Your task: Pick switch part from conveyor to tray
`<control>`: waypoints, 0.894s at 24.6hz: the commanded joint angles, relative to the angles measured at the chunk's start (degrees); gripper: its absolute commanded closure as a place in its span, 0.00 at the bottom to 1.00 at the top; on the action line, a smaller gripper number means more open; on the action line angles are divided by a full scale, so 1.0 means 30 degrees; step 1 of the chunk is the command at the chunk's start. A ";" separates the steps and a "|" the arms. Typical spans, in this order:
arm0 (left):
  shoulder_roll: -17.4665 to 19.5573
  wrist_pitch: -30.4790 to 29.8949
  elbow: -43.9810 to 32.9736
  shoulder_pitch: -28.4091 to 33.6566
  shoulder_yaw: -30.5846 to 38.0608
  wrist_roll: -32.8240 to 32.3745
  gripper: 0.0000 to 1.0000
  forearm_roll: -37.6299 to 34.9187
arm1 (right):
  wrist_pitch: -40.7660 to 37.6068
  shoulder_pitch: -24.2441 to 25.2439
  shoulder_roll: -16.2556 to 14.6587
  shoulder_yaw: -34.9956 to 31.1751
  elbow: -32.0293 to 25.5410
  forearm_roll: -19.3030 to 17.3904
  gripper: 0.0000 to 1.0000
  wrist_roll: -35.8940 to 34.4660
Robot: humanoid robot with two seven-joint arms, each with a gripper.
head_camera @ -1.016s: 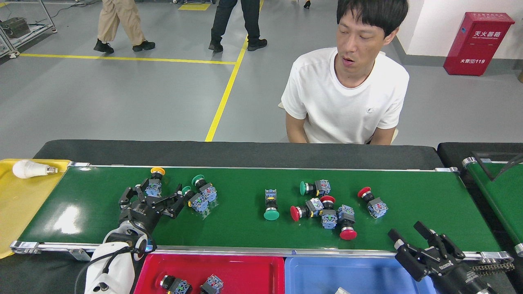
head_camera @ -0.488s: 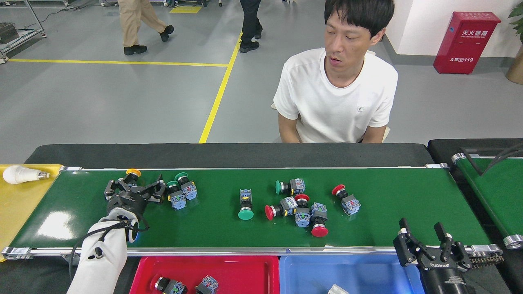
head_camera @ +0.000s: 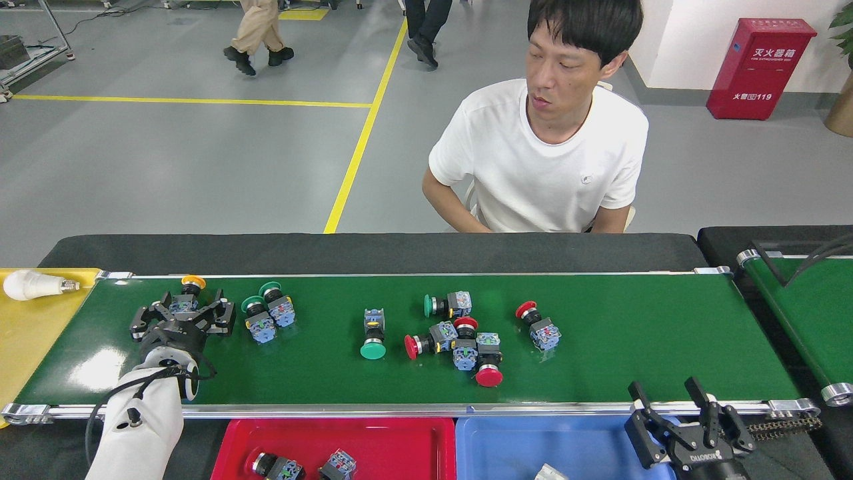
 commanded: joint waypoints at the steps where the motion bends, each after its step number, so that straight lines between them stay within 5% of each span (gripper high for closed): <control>1: 0.0229 -0.0718 0.0166 -0.0297 -0.0033 0.0165 0.83 -0.0077 | 0.0546 -0.1043 0.0056 0.1108 0.0328 0.0053 0.08 0.0953; 3: 0.0229 -0.0865 0.0255 -0.0297 -0.0033 0.0136 0.93 -0.0077 | 0.1132 -0.2158 0.0085 0.2604 0.1296 0.0112 0.08 0.1129; 8: 0.0229 -0.0982 -0.0682 -0.0268 0.0231 0.0165 0.96 0.0625 | 0.3798 -0.5409 0.0056 0.6236 0.5103 0.0258 0.08 0.1217; 13: 0.0200 -0.2828 -0.6982 0.2399 0.0114 -0.0157 0.95 0.2003 | 0.4326 -0.7314 0.0964 0.6852 0.8005 0.0229 0.08 0.1246; 19: 0.0258 -0.6079 -1.8872 1.1037 0.0202 -0.0509 0.92 0.2677 | 0.3125 -0.7841 0.0818 0.7028 0.8649 -0.0005 0.85 0.1275; 22: 0.0200 -0.6460 -2.2128 1.4586 -0.0091 -0.0274 0.86 0.2442 | 0.2861 -0.7841 0.0847 0.7028 0.8942 -0.0357 0.89 0.1539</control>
